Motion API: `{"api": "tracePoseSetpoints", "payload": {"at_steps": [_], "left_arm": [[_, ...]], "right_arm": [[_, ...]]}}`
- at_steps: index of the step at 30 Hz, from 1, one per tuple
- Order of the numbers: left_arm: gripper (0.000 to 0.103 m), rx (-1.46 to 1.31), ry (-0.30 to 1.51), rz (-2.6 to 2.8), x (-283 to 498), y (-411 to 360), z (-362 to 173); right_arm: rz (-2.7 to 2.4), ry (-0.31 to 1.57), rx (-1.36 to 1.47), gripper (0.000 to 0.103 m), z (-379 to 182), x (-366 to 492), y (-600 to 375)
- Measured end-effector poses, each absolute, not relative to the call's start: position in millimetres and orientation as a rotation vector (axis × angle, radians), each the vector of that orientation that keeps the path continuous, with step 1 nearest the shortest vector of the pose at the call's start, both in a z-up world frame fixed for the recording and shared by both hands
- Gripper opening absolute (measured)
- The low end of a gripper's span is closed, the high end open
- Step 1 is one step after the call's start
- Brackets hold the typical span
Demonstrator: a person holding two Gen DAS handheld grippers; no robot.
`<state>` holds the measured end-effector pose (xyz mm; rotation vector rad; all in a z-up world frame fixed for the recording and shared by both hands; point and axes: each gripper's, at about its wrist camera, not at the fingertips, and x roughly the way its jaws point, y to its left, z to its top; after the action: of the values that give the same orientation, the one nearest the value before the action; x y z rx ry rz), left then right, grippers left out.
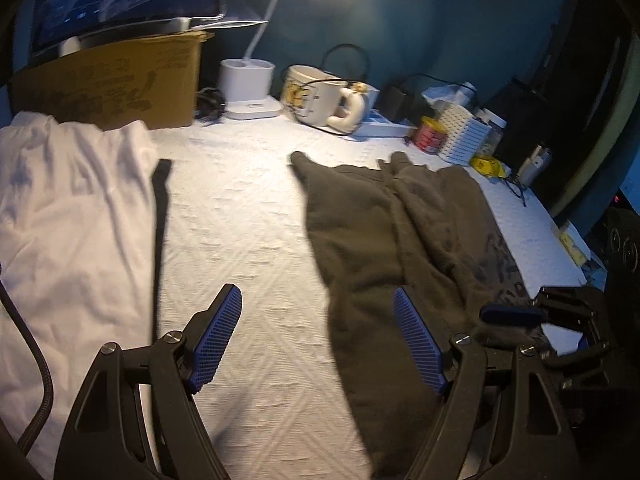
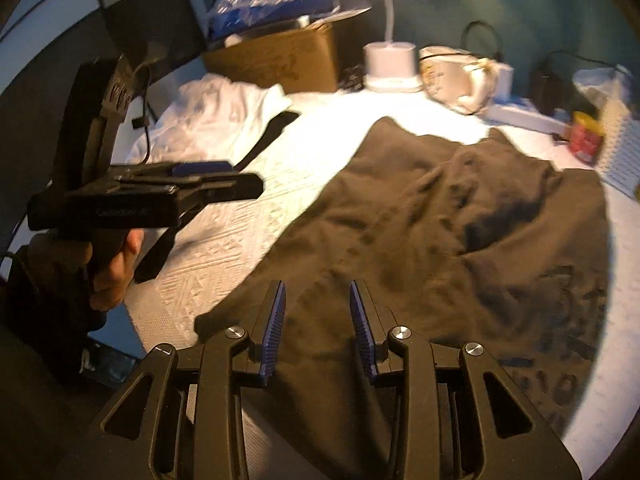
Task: Fold small clothes
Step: 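Open the right gripper to release the folded side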
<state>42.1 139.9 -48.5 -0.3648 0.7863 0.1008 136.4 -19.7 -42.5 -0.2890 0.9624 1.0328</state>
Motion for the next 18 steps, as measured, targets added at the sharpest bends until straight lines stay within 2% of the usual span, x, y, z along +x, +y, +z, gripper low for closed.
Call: {"api": "tracePoseSetpoints", "payload": {"at_steps": [18], "left_arm": [[0.078, -0.327, 0.877, -0.089, 94, 69, -64]], "right_arm": [[0.728, 0.945, -0.132, 0.036, -49, 170, -142]]}}
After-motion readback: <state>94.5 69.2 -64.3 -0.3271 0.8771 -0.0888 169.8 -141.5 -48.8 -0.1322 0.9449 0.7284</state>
